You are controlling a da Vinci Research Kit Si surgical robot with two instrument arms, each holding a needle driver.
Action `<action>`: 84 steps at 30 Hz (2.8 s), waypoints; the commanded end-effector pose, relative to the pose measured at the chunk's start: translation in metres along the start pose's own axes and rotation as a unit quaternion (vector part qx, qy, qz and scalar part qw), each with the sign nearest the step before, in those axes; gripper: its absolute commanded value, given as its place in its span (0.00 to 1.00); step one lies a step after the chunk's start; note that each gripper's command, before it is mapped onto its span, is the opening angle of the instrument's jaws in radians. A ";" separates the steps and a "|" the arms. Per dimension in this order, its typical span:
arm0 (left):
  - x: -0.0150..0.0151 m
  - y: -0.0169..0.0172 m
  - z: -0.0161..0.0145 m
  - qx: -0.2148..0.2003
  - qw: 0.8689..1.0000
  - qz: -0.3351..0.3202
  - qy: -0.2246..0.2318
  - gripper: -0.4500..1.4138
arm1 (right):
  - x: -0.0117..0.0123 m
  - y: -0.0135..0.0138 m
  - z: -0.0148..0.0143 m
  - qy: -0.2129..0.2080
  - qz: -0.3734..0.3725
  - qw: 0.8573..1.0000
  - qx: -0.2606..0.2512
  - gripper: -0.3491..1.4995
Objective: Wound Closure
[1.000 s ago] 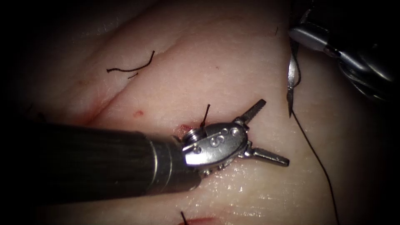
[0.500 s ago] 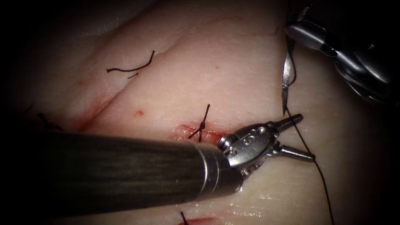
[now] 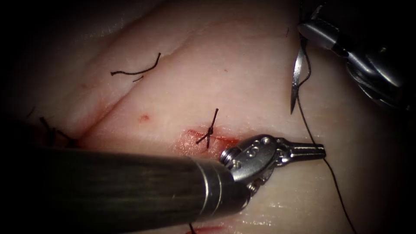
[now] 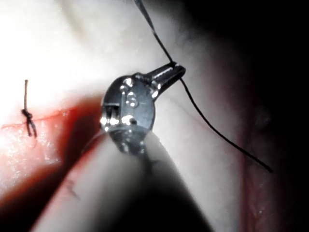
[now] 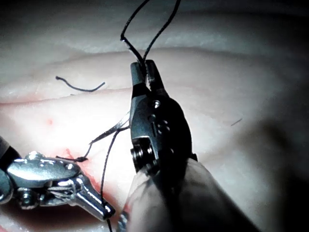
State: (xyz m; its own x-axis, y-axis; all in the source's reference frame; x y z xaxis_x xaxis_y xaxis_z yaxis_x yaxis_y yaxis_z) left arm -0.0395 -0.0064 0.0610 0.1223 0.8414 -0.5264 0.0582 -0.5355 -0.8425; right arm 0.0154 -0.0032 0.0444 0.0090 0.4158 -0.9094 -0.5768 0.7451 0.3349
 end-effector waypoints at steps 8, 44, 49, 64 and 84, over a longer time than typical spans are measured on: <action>0.0027 0.0057 -0.0015 -0.035 0.999 0.029 -0.009 0.00 | -0.0024 0.0010 0.0005 -0.001 -0.041 0.999 -0.004 0.00; 0.0291 0.0000 -0.0270 0.319 0.840 0.319 -0.302 0.00 | -0.0055 -0.0025 -0.0010 -0.034 -0.122 0.988 0.092 0.00; 0.0258 -0.0028 -0.0251 0.340 0.803 0.374 -0.315 0.00 | -0.0076 -0.0036 -0.0007 0.021 -0.240 0.961 0.139 0.00; 0.0183 -0.0040 -0.0223 0.373 0.827 0.360 -0.218 0.99 | -0.0100 -0.0022 0.0010 0.047 -0.115 0.981 0.147 0.00; 0.0087 -0.0011 -0.0110 0.278 0.946 0.168 0.006 0.92 | -0.0080 -0.0042 0.0015 0.073 -0.081 0.985 0.134 0.00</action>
State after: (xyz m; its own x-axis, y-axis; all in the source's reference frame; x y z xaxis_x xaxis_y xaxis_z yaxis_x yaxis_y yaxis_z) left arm -0.0268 0.0007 0.0583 0.0521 0.6295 -0.7752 -0.5196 -0.6459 -0.5594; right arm 0.0182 -0.0094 0.0503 -0.0420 0.2151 -0.9757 -0.3405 0.9150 0.2164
